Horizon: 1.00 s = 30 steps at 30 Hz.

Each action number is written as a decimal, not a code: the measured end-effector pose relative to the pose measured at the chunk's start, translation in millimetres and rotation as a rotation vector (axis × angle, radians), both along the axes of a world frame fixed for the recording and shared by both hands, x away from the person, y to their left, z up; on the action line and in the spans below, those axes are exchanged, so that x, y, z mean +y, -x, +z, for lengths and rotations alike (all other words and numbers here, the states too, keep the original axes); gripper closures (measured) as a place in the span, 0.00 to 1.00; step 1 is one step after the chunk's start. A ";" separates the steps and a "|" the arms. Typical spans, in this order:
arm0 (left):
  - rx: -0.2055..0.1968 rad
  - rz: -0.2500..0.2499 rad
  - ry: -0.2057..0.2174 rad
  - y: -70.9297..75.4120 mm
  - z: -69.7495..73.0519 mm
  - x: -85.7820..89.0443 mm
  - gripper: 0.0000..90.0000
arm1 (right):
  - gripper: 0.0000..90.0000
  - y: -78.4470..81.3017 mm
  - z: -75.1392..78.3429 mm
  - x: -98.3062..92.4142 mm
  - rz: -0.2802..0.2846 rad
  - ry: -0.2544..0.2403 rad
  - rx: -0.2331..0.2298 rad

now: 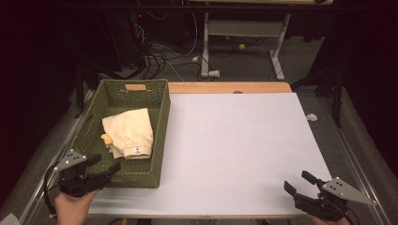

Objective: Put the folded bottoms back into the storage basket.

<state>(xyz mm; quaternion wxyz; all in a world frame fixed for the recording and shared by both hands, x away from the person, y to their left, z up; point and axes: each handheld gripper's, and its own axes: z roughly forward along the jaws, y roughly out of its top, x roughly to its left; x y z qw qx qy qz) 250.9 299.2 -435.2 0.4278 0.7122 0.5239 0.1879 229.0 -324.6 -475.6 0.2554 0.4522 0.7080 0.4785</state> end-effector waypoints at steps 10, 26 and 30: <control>-0.005 0.002 0.009 3.5 -3.4 0.8 0.21 | 0.27 0.2 0.0 -0.3 0.000 0.000 0.000; -0.018 0.004 0.002 10.2 -10.8 -0.3 0.21 | 0.27 0.6 0.2 -0.4 0.003 0.005 -0.002; -0.028 0.010 0.013 12.4 -13.4 0.5 0.21 | 0.27 0.6 0.2 -0.7 0.006 0.005 -0.004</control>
